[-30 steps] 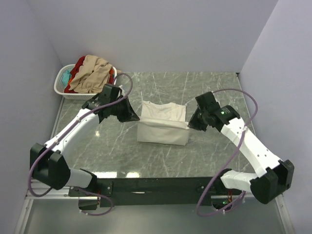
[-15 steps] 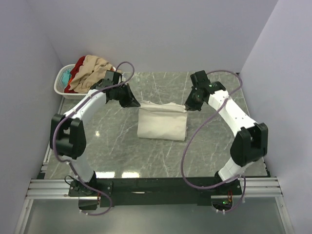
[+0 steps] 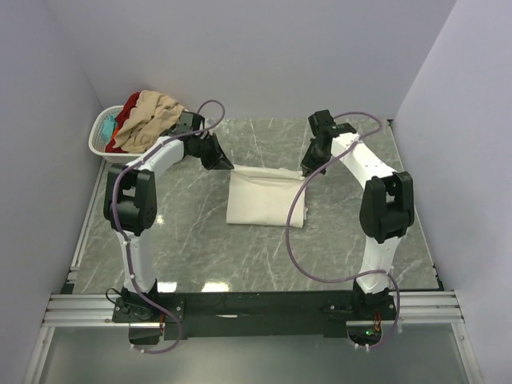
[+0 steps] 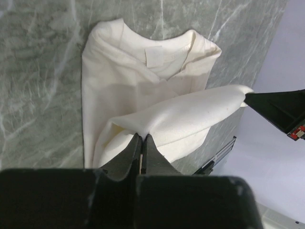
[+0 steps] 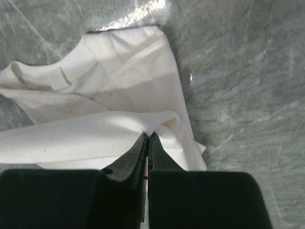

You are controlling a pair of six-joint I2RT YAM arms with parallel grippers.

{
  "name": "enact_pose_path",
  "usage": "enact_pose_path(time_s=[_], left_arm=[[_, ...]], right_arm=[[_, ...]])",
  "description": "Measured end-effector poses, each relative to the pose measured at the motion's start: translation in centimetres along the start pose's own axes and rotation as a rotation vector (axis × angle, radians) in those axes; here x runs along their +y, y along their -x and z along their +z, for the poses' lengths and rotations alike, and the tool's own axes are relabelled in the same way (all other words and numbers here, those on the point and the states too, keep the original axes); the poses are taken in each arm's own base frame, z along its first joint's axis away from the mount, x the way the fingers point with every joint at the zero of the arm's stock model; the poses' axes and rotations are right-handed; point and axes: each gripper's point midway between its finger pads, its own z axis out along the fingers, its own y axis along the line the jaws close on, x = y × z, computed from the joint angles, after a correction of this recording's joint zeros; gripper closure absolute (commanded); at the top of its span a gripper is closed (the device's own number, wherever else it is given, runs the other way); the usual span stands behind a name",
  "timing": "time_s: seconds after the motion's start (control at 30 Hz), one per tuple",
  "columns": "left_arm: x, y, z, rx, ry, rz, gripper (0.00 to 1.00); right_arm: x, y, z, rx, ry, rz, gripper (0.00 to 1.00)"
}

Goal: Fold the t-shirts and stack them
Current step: Fold the tshirt

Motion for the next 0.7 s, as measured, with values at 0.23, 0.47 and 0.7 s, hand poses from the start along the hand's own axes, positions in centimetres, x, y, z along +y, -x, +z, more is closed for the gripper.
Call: enact_pose_path(time_s=[0.23,0.47,0.7], left_arm=[[0.7,1.2,1.5,0.002,0.000,-0.005,0.90],[0.9,2.8,1.9,-0.032,0.004,-0.001,0.38],[0.3,5.2,1.2,-0.106,0.010,0.036,0.26]], right_arm=[[0.3,0.9,2.1,0.020,-0.012,0.000,1.00],[0.4,2.2,2.9,0.019,-0.010,0.008,0.63],[2.3,3.8,1.9,0.001,0.089,-0.024,0.46]])
